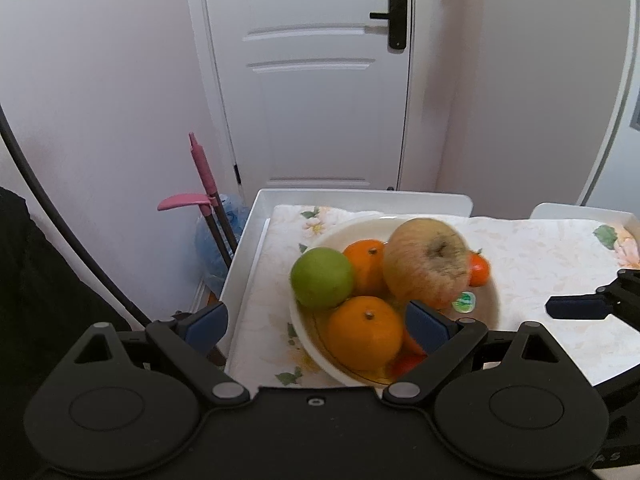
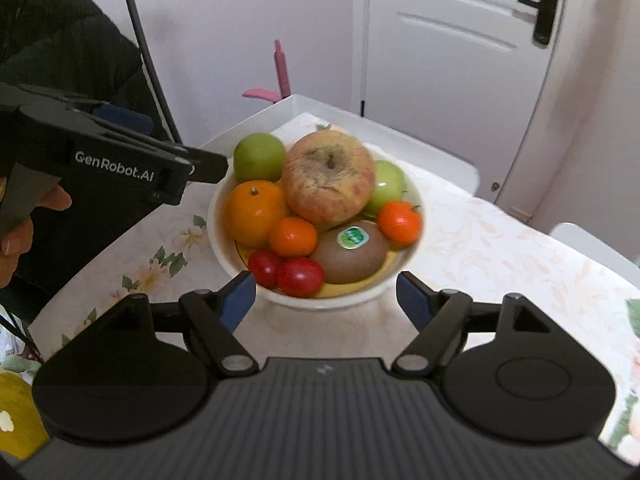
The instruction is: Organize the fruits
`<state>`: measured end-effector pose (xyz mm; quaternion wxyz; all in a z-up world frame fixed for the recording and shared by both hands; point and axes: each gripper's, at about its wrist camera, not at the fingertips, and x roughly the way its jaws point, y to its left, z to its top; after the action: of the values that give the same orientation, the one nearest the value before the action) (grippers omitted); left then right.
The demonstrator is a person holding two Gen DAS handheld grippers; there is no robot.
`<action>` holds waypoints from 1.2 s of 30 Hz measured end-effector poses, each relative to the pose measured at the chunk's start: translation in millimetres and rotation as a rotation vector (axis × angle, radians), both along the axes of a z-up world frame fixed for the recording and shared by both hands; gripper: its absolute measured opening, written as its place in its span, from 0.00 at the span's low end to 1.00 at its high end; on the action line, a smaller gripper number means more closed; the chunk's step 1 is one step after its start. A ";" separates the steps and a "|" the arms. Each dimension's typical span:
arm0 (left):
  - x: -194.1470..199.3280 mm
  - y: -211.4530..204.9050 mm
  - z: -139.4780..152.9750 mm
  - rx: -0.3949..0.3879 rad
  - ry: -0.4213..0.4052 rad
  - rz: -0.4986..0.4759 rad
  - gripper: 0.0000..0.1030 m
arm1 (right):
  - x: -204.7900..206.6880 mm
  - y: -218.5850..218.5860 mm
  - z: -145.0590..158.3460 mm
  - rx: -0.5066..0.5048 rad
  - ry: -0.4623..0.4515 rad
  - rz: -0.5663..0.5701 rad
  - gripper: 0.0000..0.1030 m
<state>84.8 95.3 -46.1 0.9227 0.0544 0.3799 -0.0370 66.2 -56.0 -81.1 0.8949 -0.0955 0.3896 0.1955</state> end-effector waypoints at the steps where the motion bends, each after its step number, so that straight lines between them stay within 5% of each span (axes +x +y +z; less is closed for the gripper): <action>1: -3.7 -2.8 4.4 -0.003 -0.003 0.001 0.95 | -4.9 -5.6 6.9 0.002 -0.005 -0.013 0.90; 6: -28.3 -21.1 36.1 -0.027 -0.016 -0.001 0.95 | -30.2 -36.2 44.7 0.018 -0.018 -0.123 0.90; 8: -40.1 -29.5 48.8 -0.036 -0.028 -0.015 0.95 | -43.0 -49.6 61.0 0.023 -0.029 -0.192 1.00; 16: -83.2 -61.8 83.0 -0.063 -0.066 -0.066 1.00 | -84.7 -96.9 105.3 0.037 -0.041 -0.458 1.00; 24: -103.1 -73.0 88.0 -0.062 -0.050 -0.066 1.00 | -118.4 -125.1 115.2 0.013 -0.057 -0.623 1.00; 36: -119.8 -85.8 84.0 -0.017 -0.045 -0.092 1.00 | -134.8 -132.8 107.7 -0.014 -0.031 -0.663 1.00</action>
<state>-35.0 9.6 37.9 0.9286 0.0648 0.3560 -0.0817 -68.6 -188.8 26.5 0.9149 0.0273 0.3872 -0.1104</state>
